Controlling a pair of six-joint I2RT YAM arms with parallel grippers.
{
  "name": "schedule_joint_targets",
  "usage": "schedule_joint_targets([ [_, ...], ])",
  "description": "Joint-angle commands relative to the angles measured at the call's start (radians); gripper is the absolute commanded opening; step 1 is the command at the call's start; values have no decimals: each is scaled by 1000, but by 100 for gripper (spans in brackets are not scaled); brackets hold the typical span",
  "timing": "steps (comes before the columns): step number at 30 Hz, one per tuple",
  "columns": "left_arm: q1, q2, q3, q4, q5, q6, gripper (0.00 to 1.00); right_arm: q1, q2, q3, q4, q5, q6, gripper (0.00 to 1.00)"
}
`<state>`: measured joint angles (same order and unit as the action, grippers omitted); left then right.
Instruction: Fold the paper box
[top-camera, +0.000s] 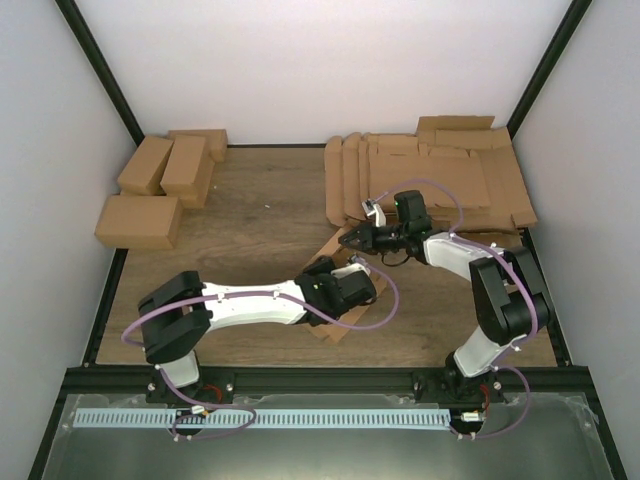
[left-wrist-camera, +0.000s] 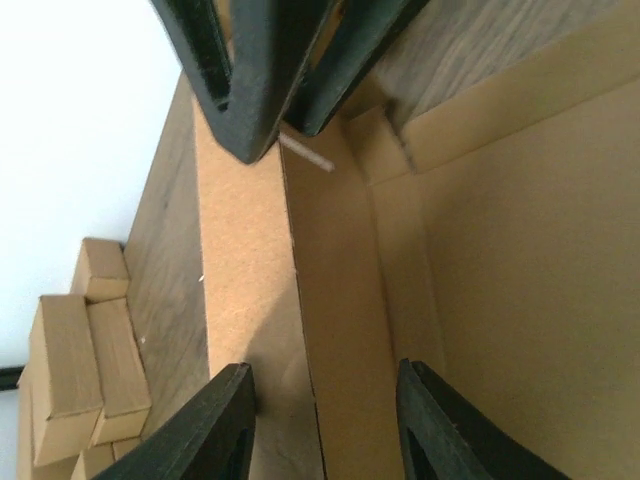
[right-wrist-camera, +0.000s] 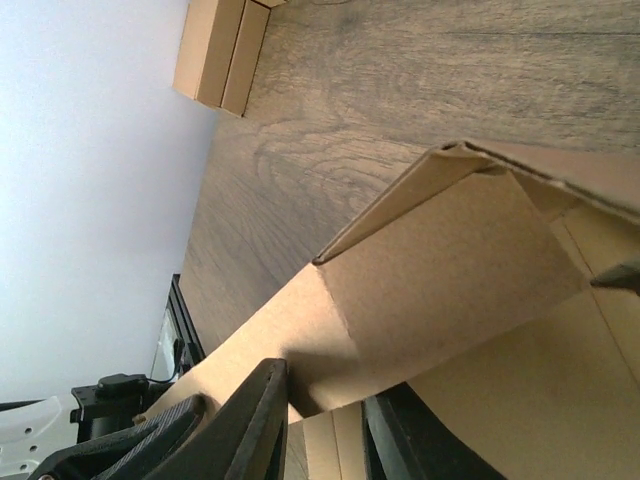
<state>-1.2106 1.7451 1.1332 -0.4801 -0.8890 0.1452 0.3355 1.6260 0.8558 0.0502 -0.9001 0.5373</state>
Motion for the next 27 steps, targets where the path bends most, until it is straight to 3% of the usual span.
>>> schedule_joint_targets([
  [1, -4, -42, 25, -17, 164, -32, 43, 2, 11, -6, 33, 10, 19, 21],
  [10, 20, -203, 164, -66, 356, -127, 67, 3, 18, 2, 23, 18, 3, 21],
  [15, 161, -308, 213, -89, 508, -258, 76, 2, 22, 13, 16, 15, -3, 21],
  [21, 427, -344, 130, -34, 884, -338, 77, 7, 23, 20, 18, 11, -1, 22],
  [27, 580, -250, 73, 38, 1170, -355, 72, 25, 32, 43, 16, 12, 3, 22],
])
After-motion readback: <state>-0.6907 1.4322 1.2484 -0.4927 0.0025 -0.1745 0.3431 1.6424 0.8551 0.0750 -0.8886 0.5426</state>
